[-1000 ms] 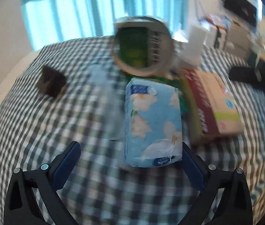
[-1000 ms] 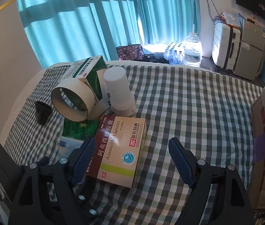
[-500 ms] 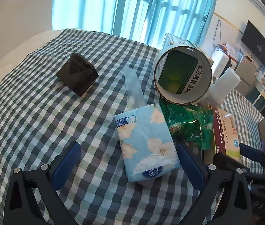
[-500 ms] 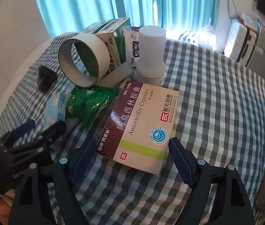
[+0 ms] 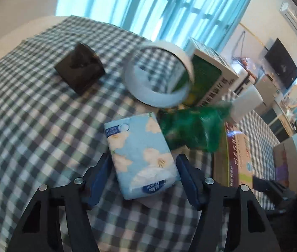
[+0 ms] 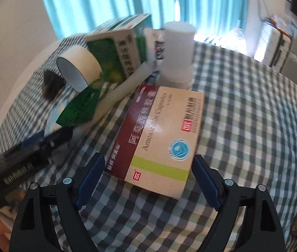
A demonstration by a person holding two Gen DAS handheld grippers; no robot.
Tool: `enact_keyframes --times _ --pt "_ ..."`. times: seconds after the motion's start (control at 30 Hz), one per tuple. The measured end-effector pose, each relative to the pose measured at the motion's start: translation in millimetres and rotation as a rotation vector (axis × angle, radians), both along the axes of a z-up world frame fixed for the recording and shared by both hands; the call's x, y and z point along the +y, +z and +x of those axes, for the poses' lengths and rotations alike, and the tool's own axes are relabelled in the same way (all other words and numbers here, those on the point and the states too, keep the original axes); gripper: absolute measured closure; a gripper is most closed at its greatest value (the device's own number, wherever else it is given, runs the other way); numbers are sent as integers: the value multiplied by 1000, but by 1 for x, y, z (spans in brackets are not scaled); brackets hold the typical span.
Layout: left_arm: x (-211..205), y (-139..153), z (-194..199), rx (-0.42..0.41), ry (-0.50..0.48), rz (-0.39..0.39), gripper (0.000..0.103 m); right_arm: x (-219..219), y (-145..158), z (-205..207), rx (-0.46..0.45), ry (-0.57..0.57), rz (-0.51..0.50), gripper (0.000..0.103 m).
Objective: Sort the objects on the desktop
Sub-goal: 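Grasp the blue tissue pack with the left tool while the right tool grasps the Amoxicillin box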
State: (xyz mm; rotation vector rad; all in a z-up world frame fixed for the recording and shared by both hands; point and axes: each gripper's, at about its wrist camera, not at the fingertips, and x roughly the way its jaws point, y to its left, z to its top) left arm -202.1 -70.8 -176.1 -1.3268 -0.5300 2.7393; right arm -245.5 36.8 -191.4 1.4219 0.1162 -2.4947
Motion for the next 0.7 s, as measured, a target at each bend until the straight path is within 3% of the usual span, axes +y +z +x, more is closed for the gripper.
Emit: enact_keyframes --times 0.17,0.47,0.57,0.7 --pt "-1 4 5 7 -12 3 42 -12 -4 4 47 27 91 18" --pt "-10 9 19 -40 -17 30 46 10 8 6 72 11 0 21" --pt "-10 11 28 -100 -31 48 46 22 16 14 81 1 -16 21" --pt "0 17 53 -99 -37 6 46 28 18 31 15 -21 10 21"
